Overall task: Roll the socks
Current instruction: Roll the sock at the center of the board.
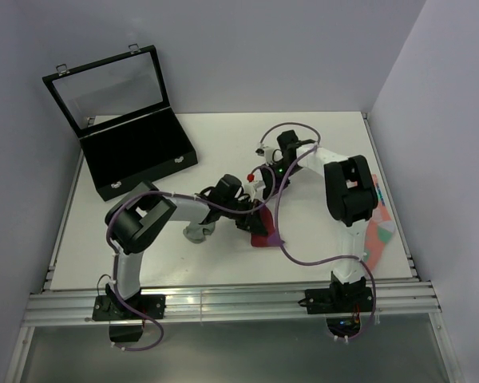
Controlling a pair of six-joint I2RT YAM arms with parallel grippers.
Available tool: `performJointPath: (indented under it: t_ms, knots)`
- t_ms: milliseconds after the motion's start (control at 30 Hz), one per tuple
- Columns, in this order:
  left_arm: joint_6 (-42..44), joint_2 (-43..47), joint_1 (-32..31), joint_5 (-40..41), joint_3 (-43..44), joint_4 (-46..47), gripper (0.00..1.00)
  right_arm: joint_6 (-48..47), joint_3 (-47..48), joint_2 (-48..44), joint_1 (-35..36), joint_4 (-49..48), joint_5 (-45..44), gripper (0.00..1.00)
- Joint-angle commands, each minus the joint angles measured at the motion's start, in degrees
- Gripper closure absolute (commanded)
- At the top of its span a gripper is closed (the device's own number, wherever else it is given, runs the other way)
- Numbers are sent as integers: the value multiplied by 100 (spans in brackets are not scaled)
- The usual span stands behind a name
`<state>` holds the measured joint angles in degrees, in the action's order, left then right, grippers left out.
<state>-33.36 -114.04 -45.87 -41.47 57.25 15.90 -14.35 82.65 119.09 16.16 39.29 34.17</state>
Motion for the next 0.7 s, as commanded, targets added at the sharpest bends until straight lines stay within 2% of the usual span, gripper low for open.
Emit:
performJointPath:
  t_ms: [0, 200, 400, 667]
  knots:
    - [155, -900, -72, 851, -435, -1976, 100, -15, -153, -351, -131, -387, -43, 76]
    - [41, -1103, -45, 975, -364, -2082, 100, -59, -310, -483, -175, -422, 116, 71]
    - [76, -1208, 25, 1124, -294, -2310, 100, -7, -592, -983, -482, -615, 615, 61]
    - [146, -1384, 157, 1238, -241, -2425, 100, -787, -1189, -2064, -869, -423, 1029, 57]
